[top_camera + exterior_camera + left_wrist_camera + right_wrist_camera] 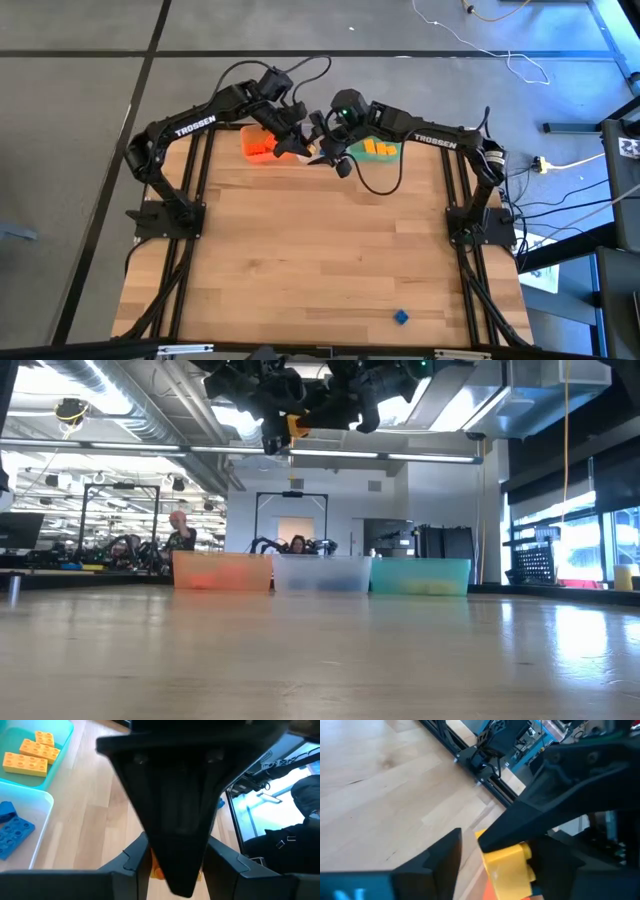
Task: Sort & place blocks by color
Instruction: Put the yellow game piece into the green bin
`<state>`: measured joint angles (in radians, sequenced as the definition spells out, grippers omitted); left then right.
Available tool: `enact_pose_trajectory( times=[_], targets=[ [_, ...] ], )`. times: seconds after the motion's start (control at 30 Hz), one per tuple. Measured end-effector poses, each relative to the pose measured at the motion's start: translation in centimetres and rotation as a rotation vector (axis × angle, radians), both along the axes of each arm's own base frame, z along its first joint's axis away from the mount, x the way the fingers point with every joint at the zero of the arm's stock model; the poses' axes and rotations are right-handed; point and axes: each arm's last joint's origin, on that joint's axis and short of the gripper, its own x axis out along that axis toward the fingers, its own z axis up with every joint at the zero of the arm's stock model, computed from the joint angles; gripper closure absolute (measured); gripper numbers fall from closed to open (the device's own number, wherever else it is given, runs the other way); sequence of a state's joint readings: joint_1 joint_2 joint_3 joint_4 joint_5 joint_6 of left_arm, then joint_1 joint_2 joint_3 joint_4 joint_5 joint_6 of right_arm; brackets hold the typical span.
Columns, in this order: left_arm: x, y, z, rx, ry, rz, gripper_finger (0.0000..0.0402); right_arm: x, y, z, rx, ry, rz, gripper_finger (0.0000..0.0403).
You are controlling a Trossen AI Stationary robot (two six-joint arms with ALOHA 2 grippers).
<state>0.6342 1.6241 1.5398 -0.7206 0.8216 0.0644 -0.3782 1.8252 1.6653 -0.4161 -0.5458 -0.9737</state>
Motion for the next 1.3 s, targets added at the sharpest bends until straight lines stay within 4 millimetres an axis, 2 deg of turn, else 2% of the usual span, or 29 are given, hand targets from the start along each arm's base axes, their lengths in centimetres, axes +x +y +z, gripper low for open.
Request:
enact_pose_trajectory(
  times=[0.23, 0.37, 0.6, 0.77, 0.87, 1.0, 1.3],
  targets=[
    [0.0, 0.0, 0.0, -0.009, 0.003, -0.001, 0.0273, 0.0, 0.0, 0.1, -0.01, -0.012, 0.003, 0.0265],
    [0.0, -0.1, 0.0, -0.025, 0.003, -0.008, 0.0274, 0.0, 0.0, 0.2, -0.021, -0.017, 0.011, 0.029],
    [0.0, 0.0, -0.1, -0.015, 0.01, 0.005, 0.0273, 0.0, 0.0, 0.2, -0.019, -0.017, 0.007, 0.0293],
    [0.0, 0.1, 0.0, 0.029, 0.024, 0.043, 0.0223, 0.0, -0.1, 0.1, 0.003, -0.002, -0.016, 0.0296],
    [-0.1, 0.3, 0.0, 0.067, 0.038, 0.072, 0.0206, -0.1, -0.3, 0.0, -0.001, 0.011, -0.04, 0.0296],
    [-0.9, 0.7, 0.5, 0.139, 0.039, 0.11, 0.0203, -0.4, -0.9, -0.1, -0.018, 0.037, -0.111, 0.0297],
    [-2.1, 2.0, 0.8, 0.276, 0.095, 0.223, 0.0202, -1.0, -2.2, -0.4, 0.087, 0.097, -0.273, 0.0297]
  ],
)
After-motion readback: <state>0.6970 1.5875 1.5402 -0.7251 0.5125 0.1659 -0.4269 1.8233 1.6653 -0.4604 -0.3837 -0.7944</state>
